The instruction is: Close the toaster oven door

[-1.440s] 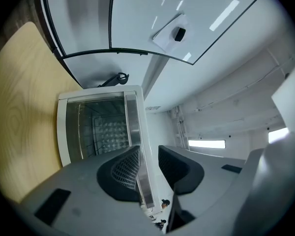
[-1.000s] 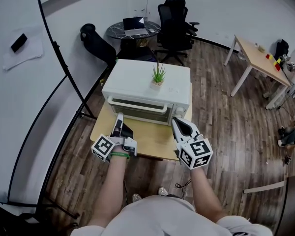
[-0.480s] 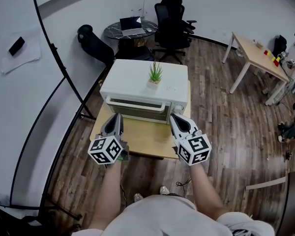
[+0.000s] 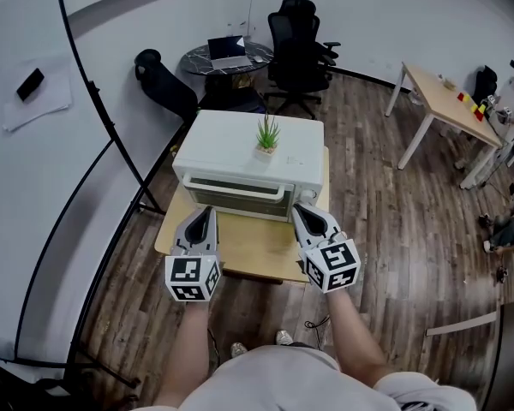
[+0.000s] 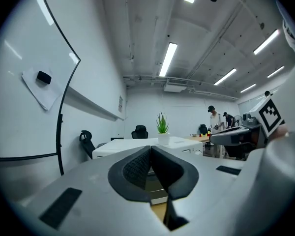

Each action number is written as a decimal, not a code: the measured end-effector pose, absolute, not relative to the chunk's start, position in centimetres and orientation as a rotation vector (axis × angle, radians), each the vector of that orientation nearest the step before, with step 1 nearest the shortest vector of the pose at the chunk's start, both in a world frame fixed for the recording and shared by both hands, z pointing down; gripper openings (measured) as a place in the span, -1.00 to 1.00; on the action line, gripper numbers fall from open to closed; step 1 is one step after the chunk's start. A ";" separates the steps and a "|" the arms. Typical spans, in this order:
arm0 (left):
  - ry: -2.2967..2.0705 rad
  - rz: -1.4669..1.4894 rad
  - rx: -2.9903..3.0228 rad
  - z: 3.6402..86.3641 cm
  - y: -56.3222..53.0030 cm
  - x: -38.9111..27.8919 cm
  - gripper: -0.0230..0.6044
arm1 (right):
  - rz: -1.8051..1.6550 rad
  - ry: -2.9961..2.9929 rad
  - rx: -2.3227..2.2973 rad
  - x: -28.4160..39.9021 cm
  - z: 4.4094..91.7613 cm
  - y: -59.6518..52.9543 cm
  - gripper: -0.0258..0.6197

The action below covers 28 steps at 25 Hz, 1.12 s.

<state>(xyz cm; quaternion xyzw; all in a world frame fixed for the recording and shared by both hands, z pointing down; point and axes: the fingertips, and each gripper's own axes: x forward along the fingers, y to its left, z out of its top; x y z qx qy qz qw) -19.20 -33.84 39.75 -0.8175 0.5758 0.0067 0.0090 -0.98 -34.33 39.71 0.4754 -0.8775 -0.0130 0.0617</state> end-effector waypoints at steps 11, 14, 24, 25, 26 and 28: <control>1.826 0.039 -2.525 39.4 -32.9 -19.3 -0.89 | -0.080 -2.652 1.488 -0.2 38.8 -34.1 -0.92; 1.831 0.054 -2.538 39.4 -32.7 -19.2 -0.89 | -0.091 -2.658 1.487 -0.1 38.6 -34.0 -0.92; 1.823 0.054 -2.551 39.2 -32.3 -19.1 -0.89 | -0.102 -2.675 1.476 -0.2 38.1 -33.6 -0.92; 1.824 0.055 -2.552 39.2 -32.2 -19.1 -0.89 | -0.103 -2.676 1.476 -0.2 38.1 -33.6 -0.92; 1.824 0.055 -2.552 39.2 -32.1 -19.0 -0.88 | -0.104 -2.676 1.475 -0.2 38.1 -33.5 -0.92; 1.822 0.056 -2.554 39.1 -32.0 -18.9 -0.89 | -0.105 -2.676 1.473 -0.1 38.1 -33.3 -0.92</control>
